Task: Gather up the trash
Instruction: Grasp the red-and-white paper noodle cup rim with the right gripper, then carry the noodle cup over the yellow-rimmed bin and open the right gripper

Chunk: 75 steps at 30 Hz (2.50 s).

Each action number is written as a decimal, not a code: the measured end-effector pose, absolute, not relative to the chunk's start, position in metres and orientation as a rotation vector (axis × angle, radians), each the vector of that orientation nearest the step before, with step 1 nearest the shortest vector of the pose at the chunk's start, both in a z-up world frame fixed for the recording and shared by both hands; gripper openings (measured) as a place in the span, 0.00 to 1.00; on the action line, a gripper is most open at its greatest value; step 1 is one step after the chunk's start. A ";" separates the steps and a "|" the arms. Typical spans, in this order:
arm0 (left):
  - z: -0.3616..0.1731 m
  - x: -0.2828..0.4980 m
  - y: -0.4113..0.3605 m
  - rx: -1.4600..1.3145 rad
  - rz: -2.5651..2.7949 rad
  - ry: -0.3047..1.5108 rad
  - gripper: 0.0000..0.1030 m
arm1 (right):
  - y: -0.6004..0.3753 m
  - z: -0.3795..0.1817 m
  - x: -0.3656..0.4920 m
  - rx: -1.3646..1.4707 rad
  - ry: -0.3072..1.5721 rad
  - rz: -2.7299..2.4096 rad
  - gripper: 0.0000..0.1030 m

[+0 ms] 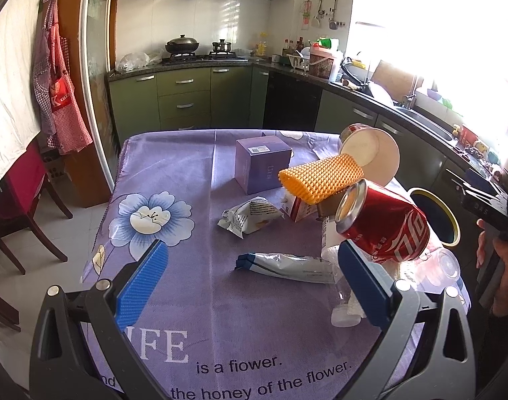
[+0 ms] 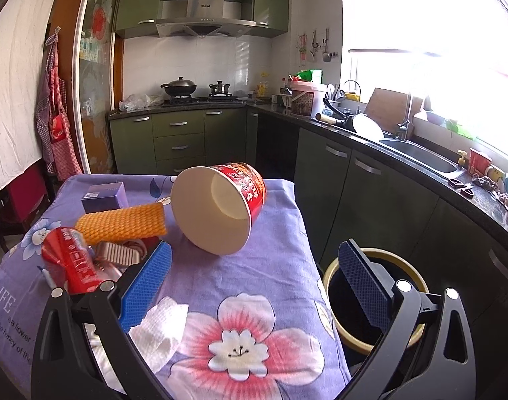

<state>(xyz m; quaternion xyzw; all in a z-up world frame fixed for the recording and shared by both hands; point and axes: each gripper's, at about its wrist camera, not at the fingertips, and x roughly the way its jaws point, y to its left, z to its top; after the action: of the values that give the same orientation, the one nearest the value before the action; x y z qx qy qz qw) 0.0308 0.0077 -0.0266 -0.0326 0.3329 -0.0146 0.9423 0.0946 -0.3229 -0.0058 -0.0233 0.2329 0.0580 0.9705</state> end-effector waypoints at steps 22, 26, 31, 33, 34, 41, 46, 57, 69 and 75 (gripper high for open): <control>-0.023 0.120 0.015 -0.079 -0.064 0.685 0.94 | -0.288 -0.079 0.291 -0.158 0.607 0.005 0.26; -0.027 0.125 0.017 -0.087 -0.072 0.697 0.94 | -0.289 -0.077 0.295 -0.157 0.611 -0.016 0.06; -0.027 0.123 0.019 -0.088 -0.075 0.701 0.94 | -0.306 -0.066 0.304 -0.085 0.671 0.015 0.04; -0.025 0.120 0.019 -0.088 -0.076 0.695 0.94 | -0.320 -0.061 0.306 -0.029 0.708 0.039 0.04; -0.024 0.118 0.019 -0.088 -0.078 0.692 0.94 | -0.330 -0.058 0.309 0.008 0.736 0.056 0.04; -0.014 0.104 0.013 -0.066 -0.085 0.669 0.94 | -0.438 -0.031 0.319 0.255 0.983 0.097 0.04; -0.011 0.099 0.006 -0.076 -0.095 0.657 0.94 | -0.547 -0.037 0.319 0.383 1.170 -0.025 0.04; -0.002 0.090 -0.020 -0.028 -0.120 0.646 0.94 | -0.648 -0.121 0.314 0.467 1.446 -0.138 0.04; -0.001 0.093 -0.019 -0.037 -0.127 0.675 0.94 | -0.688 -0.148 0.301 0.509 1.422 -0.158 0.24; -0.001 0.121 -0.012 -0.061 -0.101 0.710 0.94 | -0.658 -0.123 0.264 0.500 1.336 -0.040 0.30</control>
<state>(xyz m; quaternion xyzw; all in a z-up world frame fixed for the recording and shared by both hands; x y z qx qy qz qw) 0.1210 -0.0123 -0.0008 -0.0299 0.3473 -0.0493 0.9360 0.2637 -0.6578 -0.1233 0.2293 0.6126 -0.0185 0.7562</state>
